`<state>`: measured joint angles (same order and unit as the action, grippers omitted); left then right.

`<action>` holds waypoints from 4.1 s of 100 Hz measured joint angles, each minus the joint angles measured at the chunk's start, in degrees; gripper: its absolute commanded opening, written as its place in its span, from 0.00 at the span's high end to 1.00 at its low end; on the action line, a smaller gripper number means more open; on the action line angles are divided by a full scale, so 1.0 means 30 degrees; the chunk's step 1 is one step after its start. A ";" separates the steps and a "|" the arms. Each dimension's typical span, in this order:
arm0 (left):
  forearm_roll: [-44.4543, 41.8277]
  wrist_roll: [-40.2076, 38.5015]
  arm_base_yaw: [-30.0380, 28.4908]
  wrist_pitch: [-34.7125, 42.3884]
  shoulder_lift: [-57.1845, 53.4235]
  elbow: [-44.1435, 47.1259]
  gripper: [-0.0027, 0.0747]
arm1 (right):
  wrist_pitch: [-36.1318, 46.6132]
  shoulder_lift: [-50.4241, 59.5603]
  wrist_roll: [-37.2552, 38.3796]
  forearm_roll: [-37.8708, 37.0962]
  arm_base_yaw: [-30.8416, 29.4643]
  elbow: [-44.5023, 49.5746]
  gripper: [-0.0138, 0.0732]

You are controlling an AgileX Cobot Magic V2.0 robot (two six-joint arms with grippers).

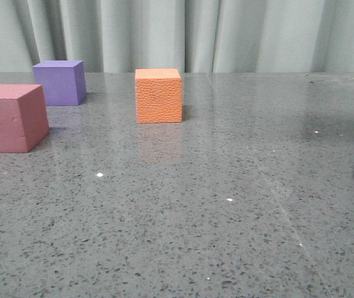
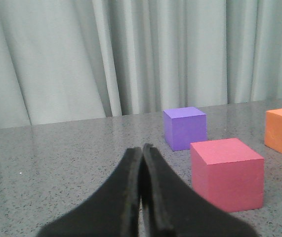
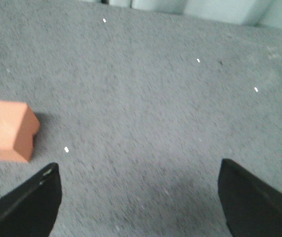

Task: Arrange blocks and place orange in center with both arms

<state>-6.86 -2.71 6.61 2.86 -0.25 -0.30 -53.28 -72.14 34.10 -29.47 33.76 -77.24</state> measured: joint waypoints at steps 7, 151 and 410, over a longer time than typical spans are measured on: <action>0.0000 0.0000 0.0000 0.0000 0.0000 0.0000 0.99 | 0.0487 0.1726 0.0000 -0.0009 -0.0233 0.2084 0.11; 0.0000 0.0000 0.0000 0.0000 0.0000 0.0000 0.99 | -0.0205 1.3858 0.0000 -0.1022 -0.0907 1.2587 0.92; 0.0000 0.0000 0.0000 0.0000 0.0000 0.0000 0.99 | 1.6548 2.4253 -0.9936 0.9227 -0.9968 2.6271 0.92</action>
<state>-6.86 -2.71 6.61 2.86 -0.25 -0.30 -3.64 0.62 4.29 -1.78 3.86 1.57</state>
